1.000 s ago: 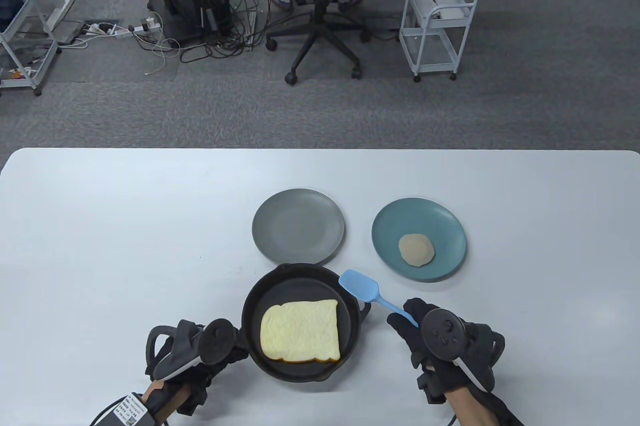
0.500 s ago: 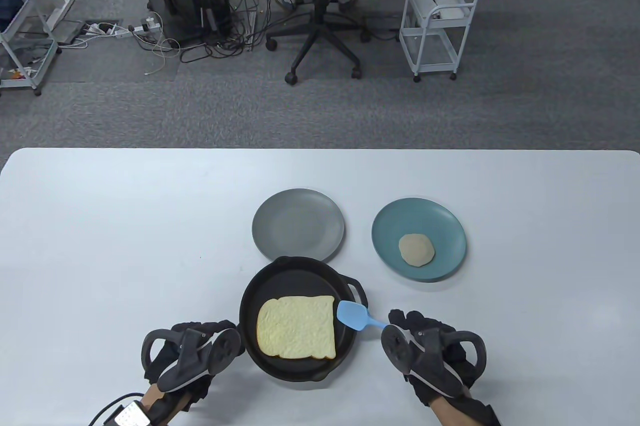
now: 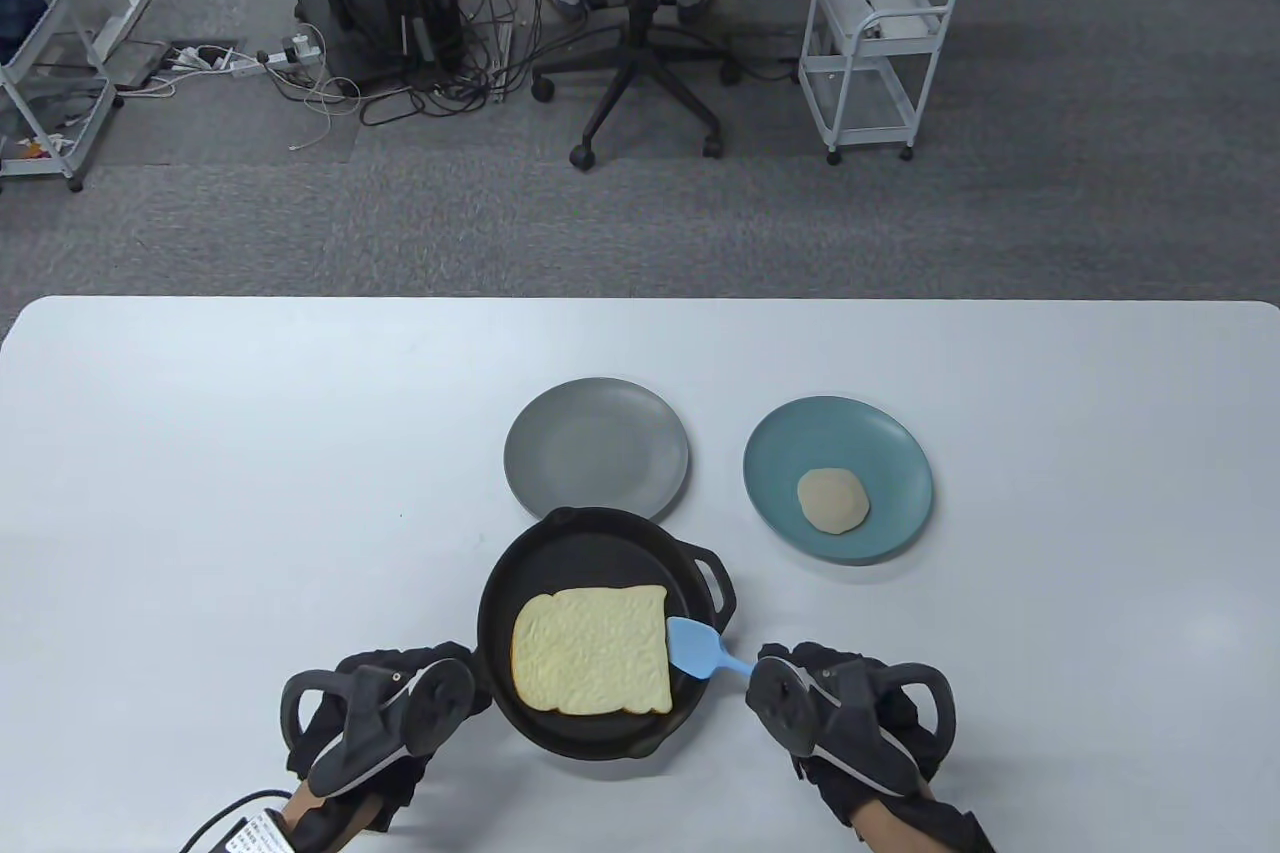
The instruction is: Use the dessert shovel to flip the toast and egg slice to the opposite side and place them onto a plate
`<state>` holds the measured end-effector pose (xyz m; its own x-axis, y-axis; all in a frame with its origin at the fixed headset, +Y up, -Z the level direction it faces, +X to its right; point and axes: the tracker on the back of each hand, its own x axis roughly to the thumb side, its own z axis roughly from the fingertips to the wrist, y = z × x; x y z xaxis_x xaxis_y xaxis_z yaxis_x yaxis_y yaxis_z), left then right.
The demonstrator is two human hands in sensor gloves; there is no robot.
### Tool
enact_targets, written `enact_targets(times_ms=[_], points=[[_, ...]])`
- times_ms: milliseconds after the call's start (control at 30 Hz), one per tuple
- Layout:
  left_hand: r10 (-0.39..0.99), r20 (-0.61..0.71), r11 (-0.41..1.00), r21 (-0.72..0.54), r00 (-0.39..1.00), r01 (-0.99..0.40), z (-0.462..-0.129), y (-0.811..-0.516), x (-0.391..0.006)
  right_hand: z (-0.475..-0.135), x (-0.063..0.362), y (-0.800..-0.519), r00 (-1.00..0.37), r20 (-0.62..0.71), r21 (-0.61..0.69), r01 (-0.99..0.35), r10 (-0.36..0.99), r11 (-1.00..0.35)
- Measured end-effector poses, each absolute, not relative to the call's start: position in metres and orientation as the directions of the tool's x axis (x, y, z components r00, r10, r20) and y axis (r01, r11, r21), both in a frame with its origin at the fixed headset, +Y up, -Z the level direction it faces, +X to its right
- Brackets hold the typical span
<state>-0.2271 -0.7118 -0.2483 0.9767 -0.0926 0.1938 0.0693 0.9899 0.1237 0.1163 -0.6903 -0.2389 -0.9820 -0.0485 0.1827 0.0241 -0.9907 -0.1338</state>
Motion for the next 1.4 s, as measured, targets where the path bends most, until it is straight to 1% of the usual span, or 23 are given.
enact_targets(times_ms=[67, 167, 233, 300, 333, 367, 433, 467, 567, 667, 733, 867, 1033, 1167, 1300, 1400], points=[[-0.073, 0.186, 0.992, 0.113, 0.980, 0.053, -0.249, -0.713, -0.229, -0.241, 0.119, -0.693, -0.982, 0.187, -0.115, -0.027, 0.005, -0.993], [-0.021, 0.184, 0.998, 0.062, 0.983, 0.010, -0.253, -0.715, -0.235, -0.248, 0.130, -0.697, -0.966, 0.163, -0.030, -0.209, 0.201, -0.977], [-0.002, 0.197, 0.999, 0.040, 0.980, -0.006, -0.254, -0.717, -0.235, -0.252, 0.136, -0.699, -0.945, 0.142, 0.020, -0.296, 0.296, -0.955], [0.024, 0.212, 0.999, 0.034, 0.977, -0.032, -0.255, -0.717, -0.234, -0.256, 0.142, -0.701, -0.892, 0.146, 0.077, -0.420, 0.427, -0.904], [0.048, 0.218, 0.998, 0.027, 0.975, -0.055, -0.254, -0.717, -0.232, -0.256, 0.141, -0.703, -0.856, 0.136, 0.126, -0.484, 0.499, -0.866], [0.054, 0.223, 0.998, 0.028, 0.973, -0.062, -0.254, -0.717, -0.231, -0.256, 0.140, -0.703, -0.840, 0.131, 0.135, -0.512, 0.527, -0.849], [0.028, 0.232, 0.998, 0.047, 0.972, -0.040, -0.252, -0.715, -0.227, -0.253, 0.136, -0.700, -0.868, 0.145, 0.097, -0.465, 0.475, -0.880], [0.010, 0.238, 0.998, 0.065, 0.971, -0.027, -0.251, -0.714, -0.227, -0.252, 0.134, -0.698, -0.891, 0.157, 0.076, -0.420, 0.427, -0.904], [-0.009, 0.251, 0.998, 0.068, 0.968, -0.008, -0.249, -0.713, -0.226, -0.247, 0.129, -0.694, -0.911, 0.163, 0.064, -0.374, 0.379, -0.925], [-0.040, 0.264, 0.995, 0.094, 0.964, 0.015, -0.248, -0.712, -0.224, -0.243, 0.127, -0.687, -0.922, 0.168, 0.050, -0.347, 0.350, -0.937], [-0.091, 0.275, 0.991, 0.124, 0.957, 0.058, -0.246, -0.711, -0.221, -0.241, 0.125, -0.684, -0.920, 0.176, 0.044, -0.347, 0.349, -0.937], [-0.101, 0.308, 0.991, 0.110, 0.946, 0.070, -0.244, -0.714, -0.217, -0.241, 0.119, -0.690, -0.923, 0.192, 0.065, -0.326, 0.332, -0.943], [-0.121, 0.341, 0.990, 0.107, 0.932, 0.090, -0.242, -0.715, -0.211, -0.246, 0.115, -0.702, -0.902, 0.209, 0.130, -0.357, 0.378, -0.925], [-0.112, 0.346, 0.992, 0.085, 0.931, 0.088, -0.243, -0.716, -0.213, -0.249, 0.116, -0.708, -0.873, 0.189, 0.186, -0.418, 0.450, -0.889], [-0.075, 0.347, 0.997, 0.039, 0.935, 0.066, -0.246, -0.717, -0.217, -0.252, 0.121, -0.709, -0.856, 0.177, 0.176, -0.458, 0.486, -0.871], [-0.065, 0.342, 0.998, 0.030, 0.938, 0.059, -0.247, -0.717, -0.219, -0.253, 0.127, -0.709, -0.842, 0.160, 0.177, -0.489, 0.516, -0.854]])
